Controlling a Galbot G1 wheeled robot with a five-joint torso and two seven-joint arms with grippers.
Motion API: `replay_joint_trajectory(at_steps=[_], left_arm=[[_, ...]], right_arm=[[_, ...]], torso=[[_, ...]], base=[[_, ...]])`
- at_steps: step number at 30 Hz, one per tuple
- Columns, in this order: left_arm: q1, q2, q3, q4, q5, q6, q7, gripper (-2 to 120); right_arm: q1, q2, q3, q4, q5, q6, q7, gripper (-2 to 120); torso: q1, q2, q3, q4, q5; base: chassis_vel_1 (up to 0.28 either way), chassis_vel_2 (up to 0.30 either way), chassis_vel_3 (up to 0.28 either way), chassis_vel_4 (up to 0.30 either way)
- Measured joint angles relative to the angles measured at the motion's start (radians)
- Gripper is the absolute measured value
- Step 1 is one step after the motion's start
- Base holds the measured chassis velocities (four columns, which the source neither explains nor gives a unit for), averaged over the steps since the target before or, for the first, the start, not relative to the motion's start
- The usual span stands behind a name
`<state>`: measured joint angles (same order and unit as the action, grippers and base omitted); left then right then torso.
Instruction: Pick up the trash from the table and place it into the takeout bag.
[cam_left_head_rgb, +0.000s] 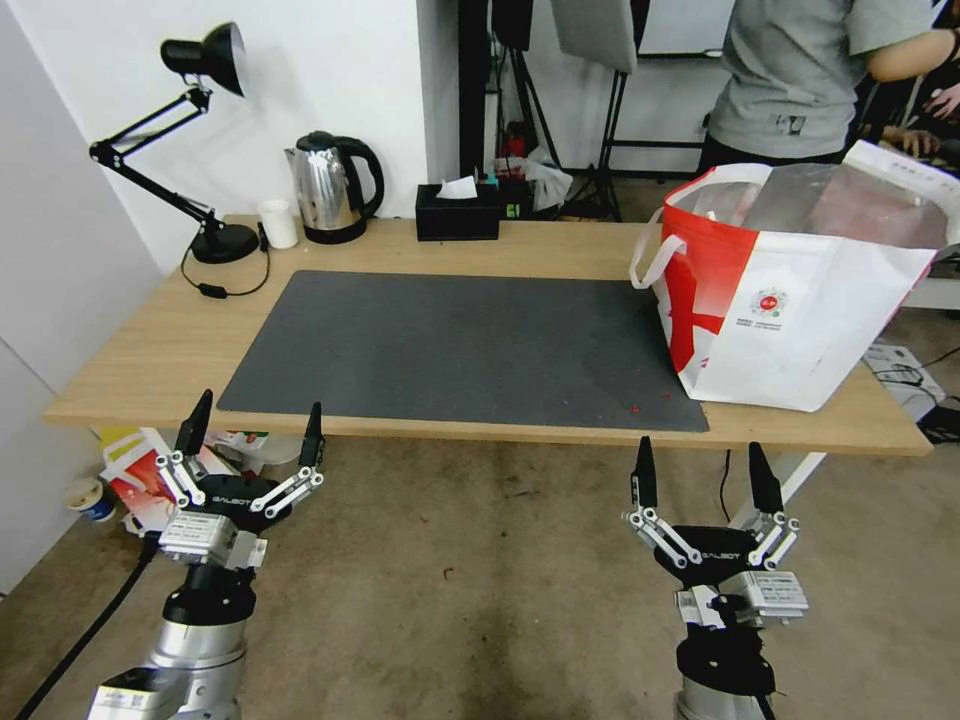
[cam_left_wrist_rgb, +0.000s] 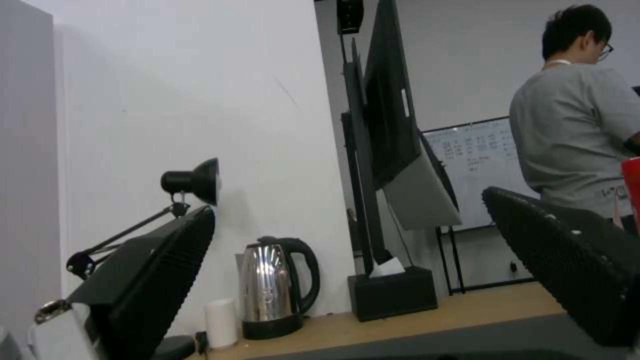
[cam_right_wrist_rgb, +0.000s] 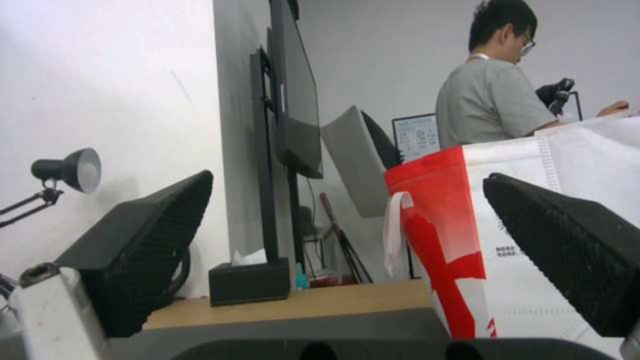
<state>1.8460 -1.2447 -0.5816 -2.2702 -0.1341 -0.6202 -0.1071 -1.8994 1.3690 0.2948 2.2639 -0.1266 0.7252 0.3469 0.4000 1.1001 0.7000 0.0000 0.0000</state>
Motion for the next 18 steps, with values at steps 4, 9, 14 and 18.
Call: replay_joint_trajectory(at_steps=[4, 9, 14, 18], left_arm=[[0.008, -0.011, 0.003, 0.004, 0.013, -0.013, 0.000, 100], [0.014, -0.017, 0.005, 0.012, 0.019, -0.023, -0.001, 100], [0.013, -0.020, 0.005, 0.020, 0.020, -0.031, -0.001, 100], [0.017, -0.023, 0.006, 0.025, 0.023, -0.040, -0.001, 100]], right_arm=[[0.000, 0.000, 0.000, 0.000, 0.000, 0.000, 0.000, 100], [0.000, 0.000, 0.000, 0.000, 0.000, 0.000, 0.000, 100], [0.000, 0.000, 0.000, 0.000, 0.000, 0.000, 0.000, 100], [0.000, 0.000, 0.000, 0.000, 0.000, 0.000, 0.000, 100]], torso=[[0.000, 0.000, 0.000, 0.0000, -0.0001], [0.000, 0.000, 0.000, 0.0000, 0.0000], [0.000, 0.000, 0.000, 0.0000, 0.0000], [0.000, 0.000, 0.000, 0.0001, -0.0001]], base=[[0.000, 0.000, 0.000, 0.000], [0.000, 0.000, 0.000, 0.000], [0.000, 0.000, 0.000, 0.000], [0.000, 0.000, 0.000, 0.000]])
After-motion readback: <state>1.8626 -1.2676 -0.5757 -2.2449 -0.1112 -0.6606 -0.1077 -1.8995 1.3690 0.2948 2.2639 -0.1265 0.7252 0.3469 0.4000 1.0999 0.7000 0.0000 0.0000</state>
